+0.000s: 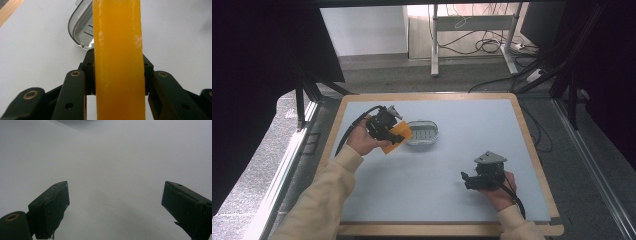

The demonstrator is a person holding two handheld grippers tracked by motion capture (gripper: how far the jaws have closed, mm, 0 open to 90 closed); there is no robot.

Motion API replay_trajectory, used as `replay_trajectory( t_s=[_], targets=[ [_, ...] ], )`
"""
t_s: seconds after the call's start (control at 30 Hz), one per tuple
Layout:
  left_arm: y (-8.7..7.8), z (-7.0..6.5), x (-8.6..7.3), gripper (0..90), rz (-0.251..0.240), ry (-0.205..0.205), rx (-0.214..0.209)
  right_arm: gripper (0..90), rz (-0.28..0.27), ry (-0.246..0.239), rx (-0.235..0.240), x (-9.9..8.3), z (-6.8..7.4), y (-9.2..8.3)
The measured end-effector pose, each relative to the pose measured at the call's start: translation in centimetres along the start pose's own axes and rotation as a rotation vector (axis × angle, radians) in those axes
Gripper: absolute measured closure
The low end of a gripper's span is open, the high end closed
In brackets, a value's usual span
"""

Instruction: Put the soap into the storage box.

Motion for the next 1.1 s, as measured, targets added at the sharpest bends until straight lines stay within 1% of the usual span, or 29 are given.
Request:
replay_trajectory(
  t_s=[0.07,0.1,0.17,0.2,0.27,0.37,0.43,0.47,0.53,0.57,0.6,0.63,0.67,0.7,0.73,0.77,0.8,0.87,0.93,1.0,1.1],
  targets=[
    [0.1,0.1,0.1,61.7,0.003,0.009,0.005,8.0,0.001,-0.001,0.001,0.0,0.0,0.0],
    [0.2,0.1,0.3,61.6,-0.004,0.004,0.003,8.0,0.002,-0.002,0.001,0.0,0.0,0.0],
    [0.4,0.2,0.4,61.7,0.009,0.022,0.003,8.0,0.003,-0.003,0.0,0.0,0.0,0.1],
    [0.5,0.2,0.5,61.6,0.009,0.041,0.01,8.0,0.004,-0.004,0.0,0.0,0.0,0.0],
    [0.7,0.1,0.8,61.7,-0.002,0.055,0.011,8.0,0.003,-0.004,-0.001,0.0,0.0,0.0],
    [0.8,0.0,1.1,61.6,0.001,0.06,0.005,8.0,0.005,-0.004,0.0,-0.1,0.0,0.1],
    [0.9,0.1,1.2,61.7,0.011,0.071,0.004,8.0,0.006,-0.004,0.001,-0.1,0.0,0.1],
    [1.0,0.0,1.3,61.7,0.0,0.063,0.001,8.0,0.006,-0.007,0.002,-0.1,0.0,0.1],
    [1.1,0.1,1.5,61.6,0.004,0.07,-0.003,8.0,0.004,-0.011,0.002,-0.1,0.0,0.1],
    [1.2,0.0,1.6,61.7,-0.005,0.063,-0.006,8.0,0.003,-0.012,0.002,-0.1,0.1,0.1],
    [1.3,0.1,1.7,61.7,-0.006,0.068,-0.004,8.0,0.003,-0.012,0.002,-0.1,0.1,0.0],
    [1.4,0.3,1.8,61.7,-0.003,0.085,0.005,8.0,0.003,-0.012,0.002,-0.1,0.1,0.1],
    [1.5,0.2,1.9,61.7,-0.018,0.075,0.003,8.0,0.005,-0.012,0.001,-0.1,0.0,0.1],
    [1.6,0.3,2.0,61.7,-0.008,0.086,-0.001,8.0,0.005,-0.012,0.001,-0.1,0.0,0.1],
    [1.7,0.3,2.1,61.7,-0.014,0.079,-0.007,8.0,0.005,-0.012,0.001,-0.1,0.0,0.0],
    [1.8,0.4,2.2,61.7,-0.007,0.093,-0.007,8.0,0.005,-0.012,0.0,-0.1,0.0,0.0],
    [1.9,0.5,2.3,61.7,-0.006,0.092,-0.01,8.0,0.005,-0.012,0.0,-0.1,0.0,0.0],
    [2.1,0.6,2.4,61.6,0.01,0.104,-0.01,8.0,0.005,-0.012,0.001,-0.1,0.0,0.0],
    [2.2,0.7,2.7,61.7,0.019,0.106,0.001,8.0,0.006,-0.013,0.001,-0.1,0.0,0.1],
    [2.4,0.7,3.0,61.6,0.015,0.117,-0.001,8.0,0.007,-0.013,0.002,-0.1,0.0,0.1],
    [2.5,0.6,3.4,61.6,0.007,0.12,-0.011,8.0,0.007,-0.013,0.002,-0.1,0.0,0.1]
  ],
)
Point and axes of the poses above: each handheld gripper's, and its own axes: y roughly forward along the jaws, x roughly out of its top, z roughly to its left, the point moved 7 cm from there along y, roughly forward along the jaws, and after that the axes turned 4 degrees about -x, right-handed, at the moved point
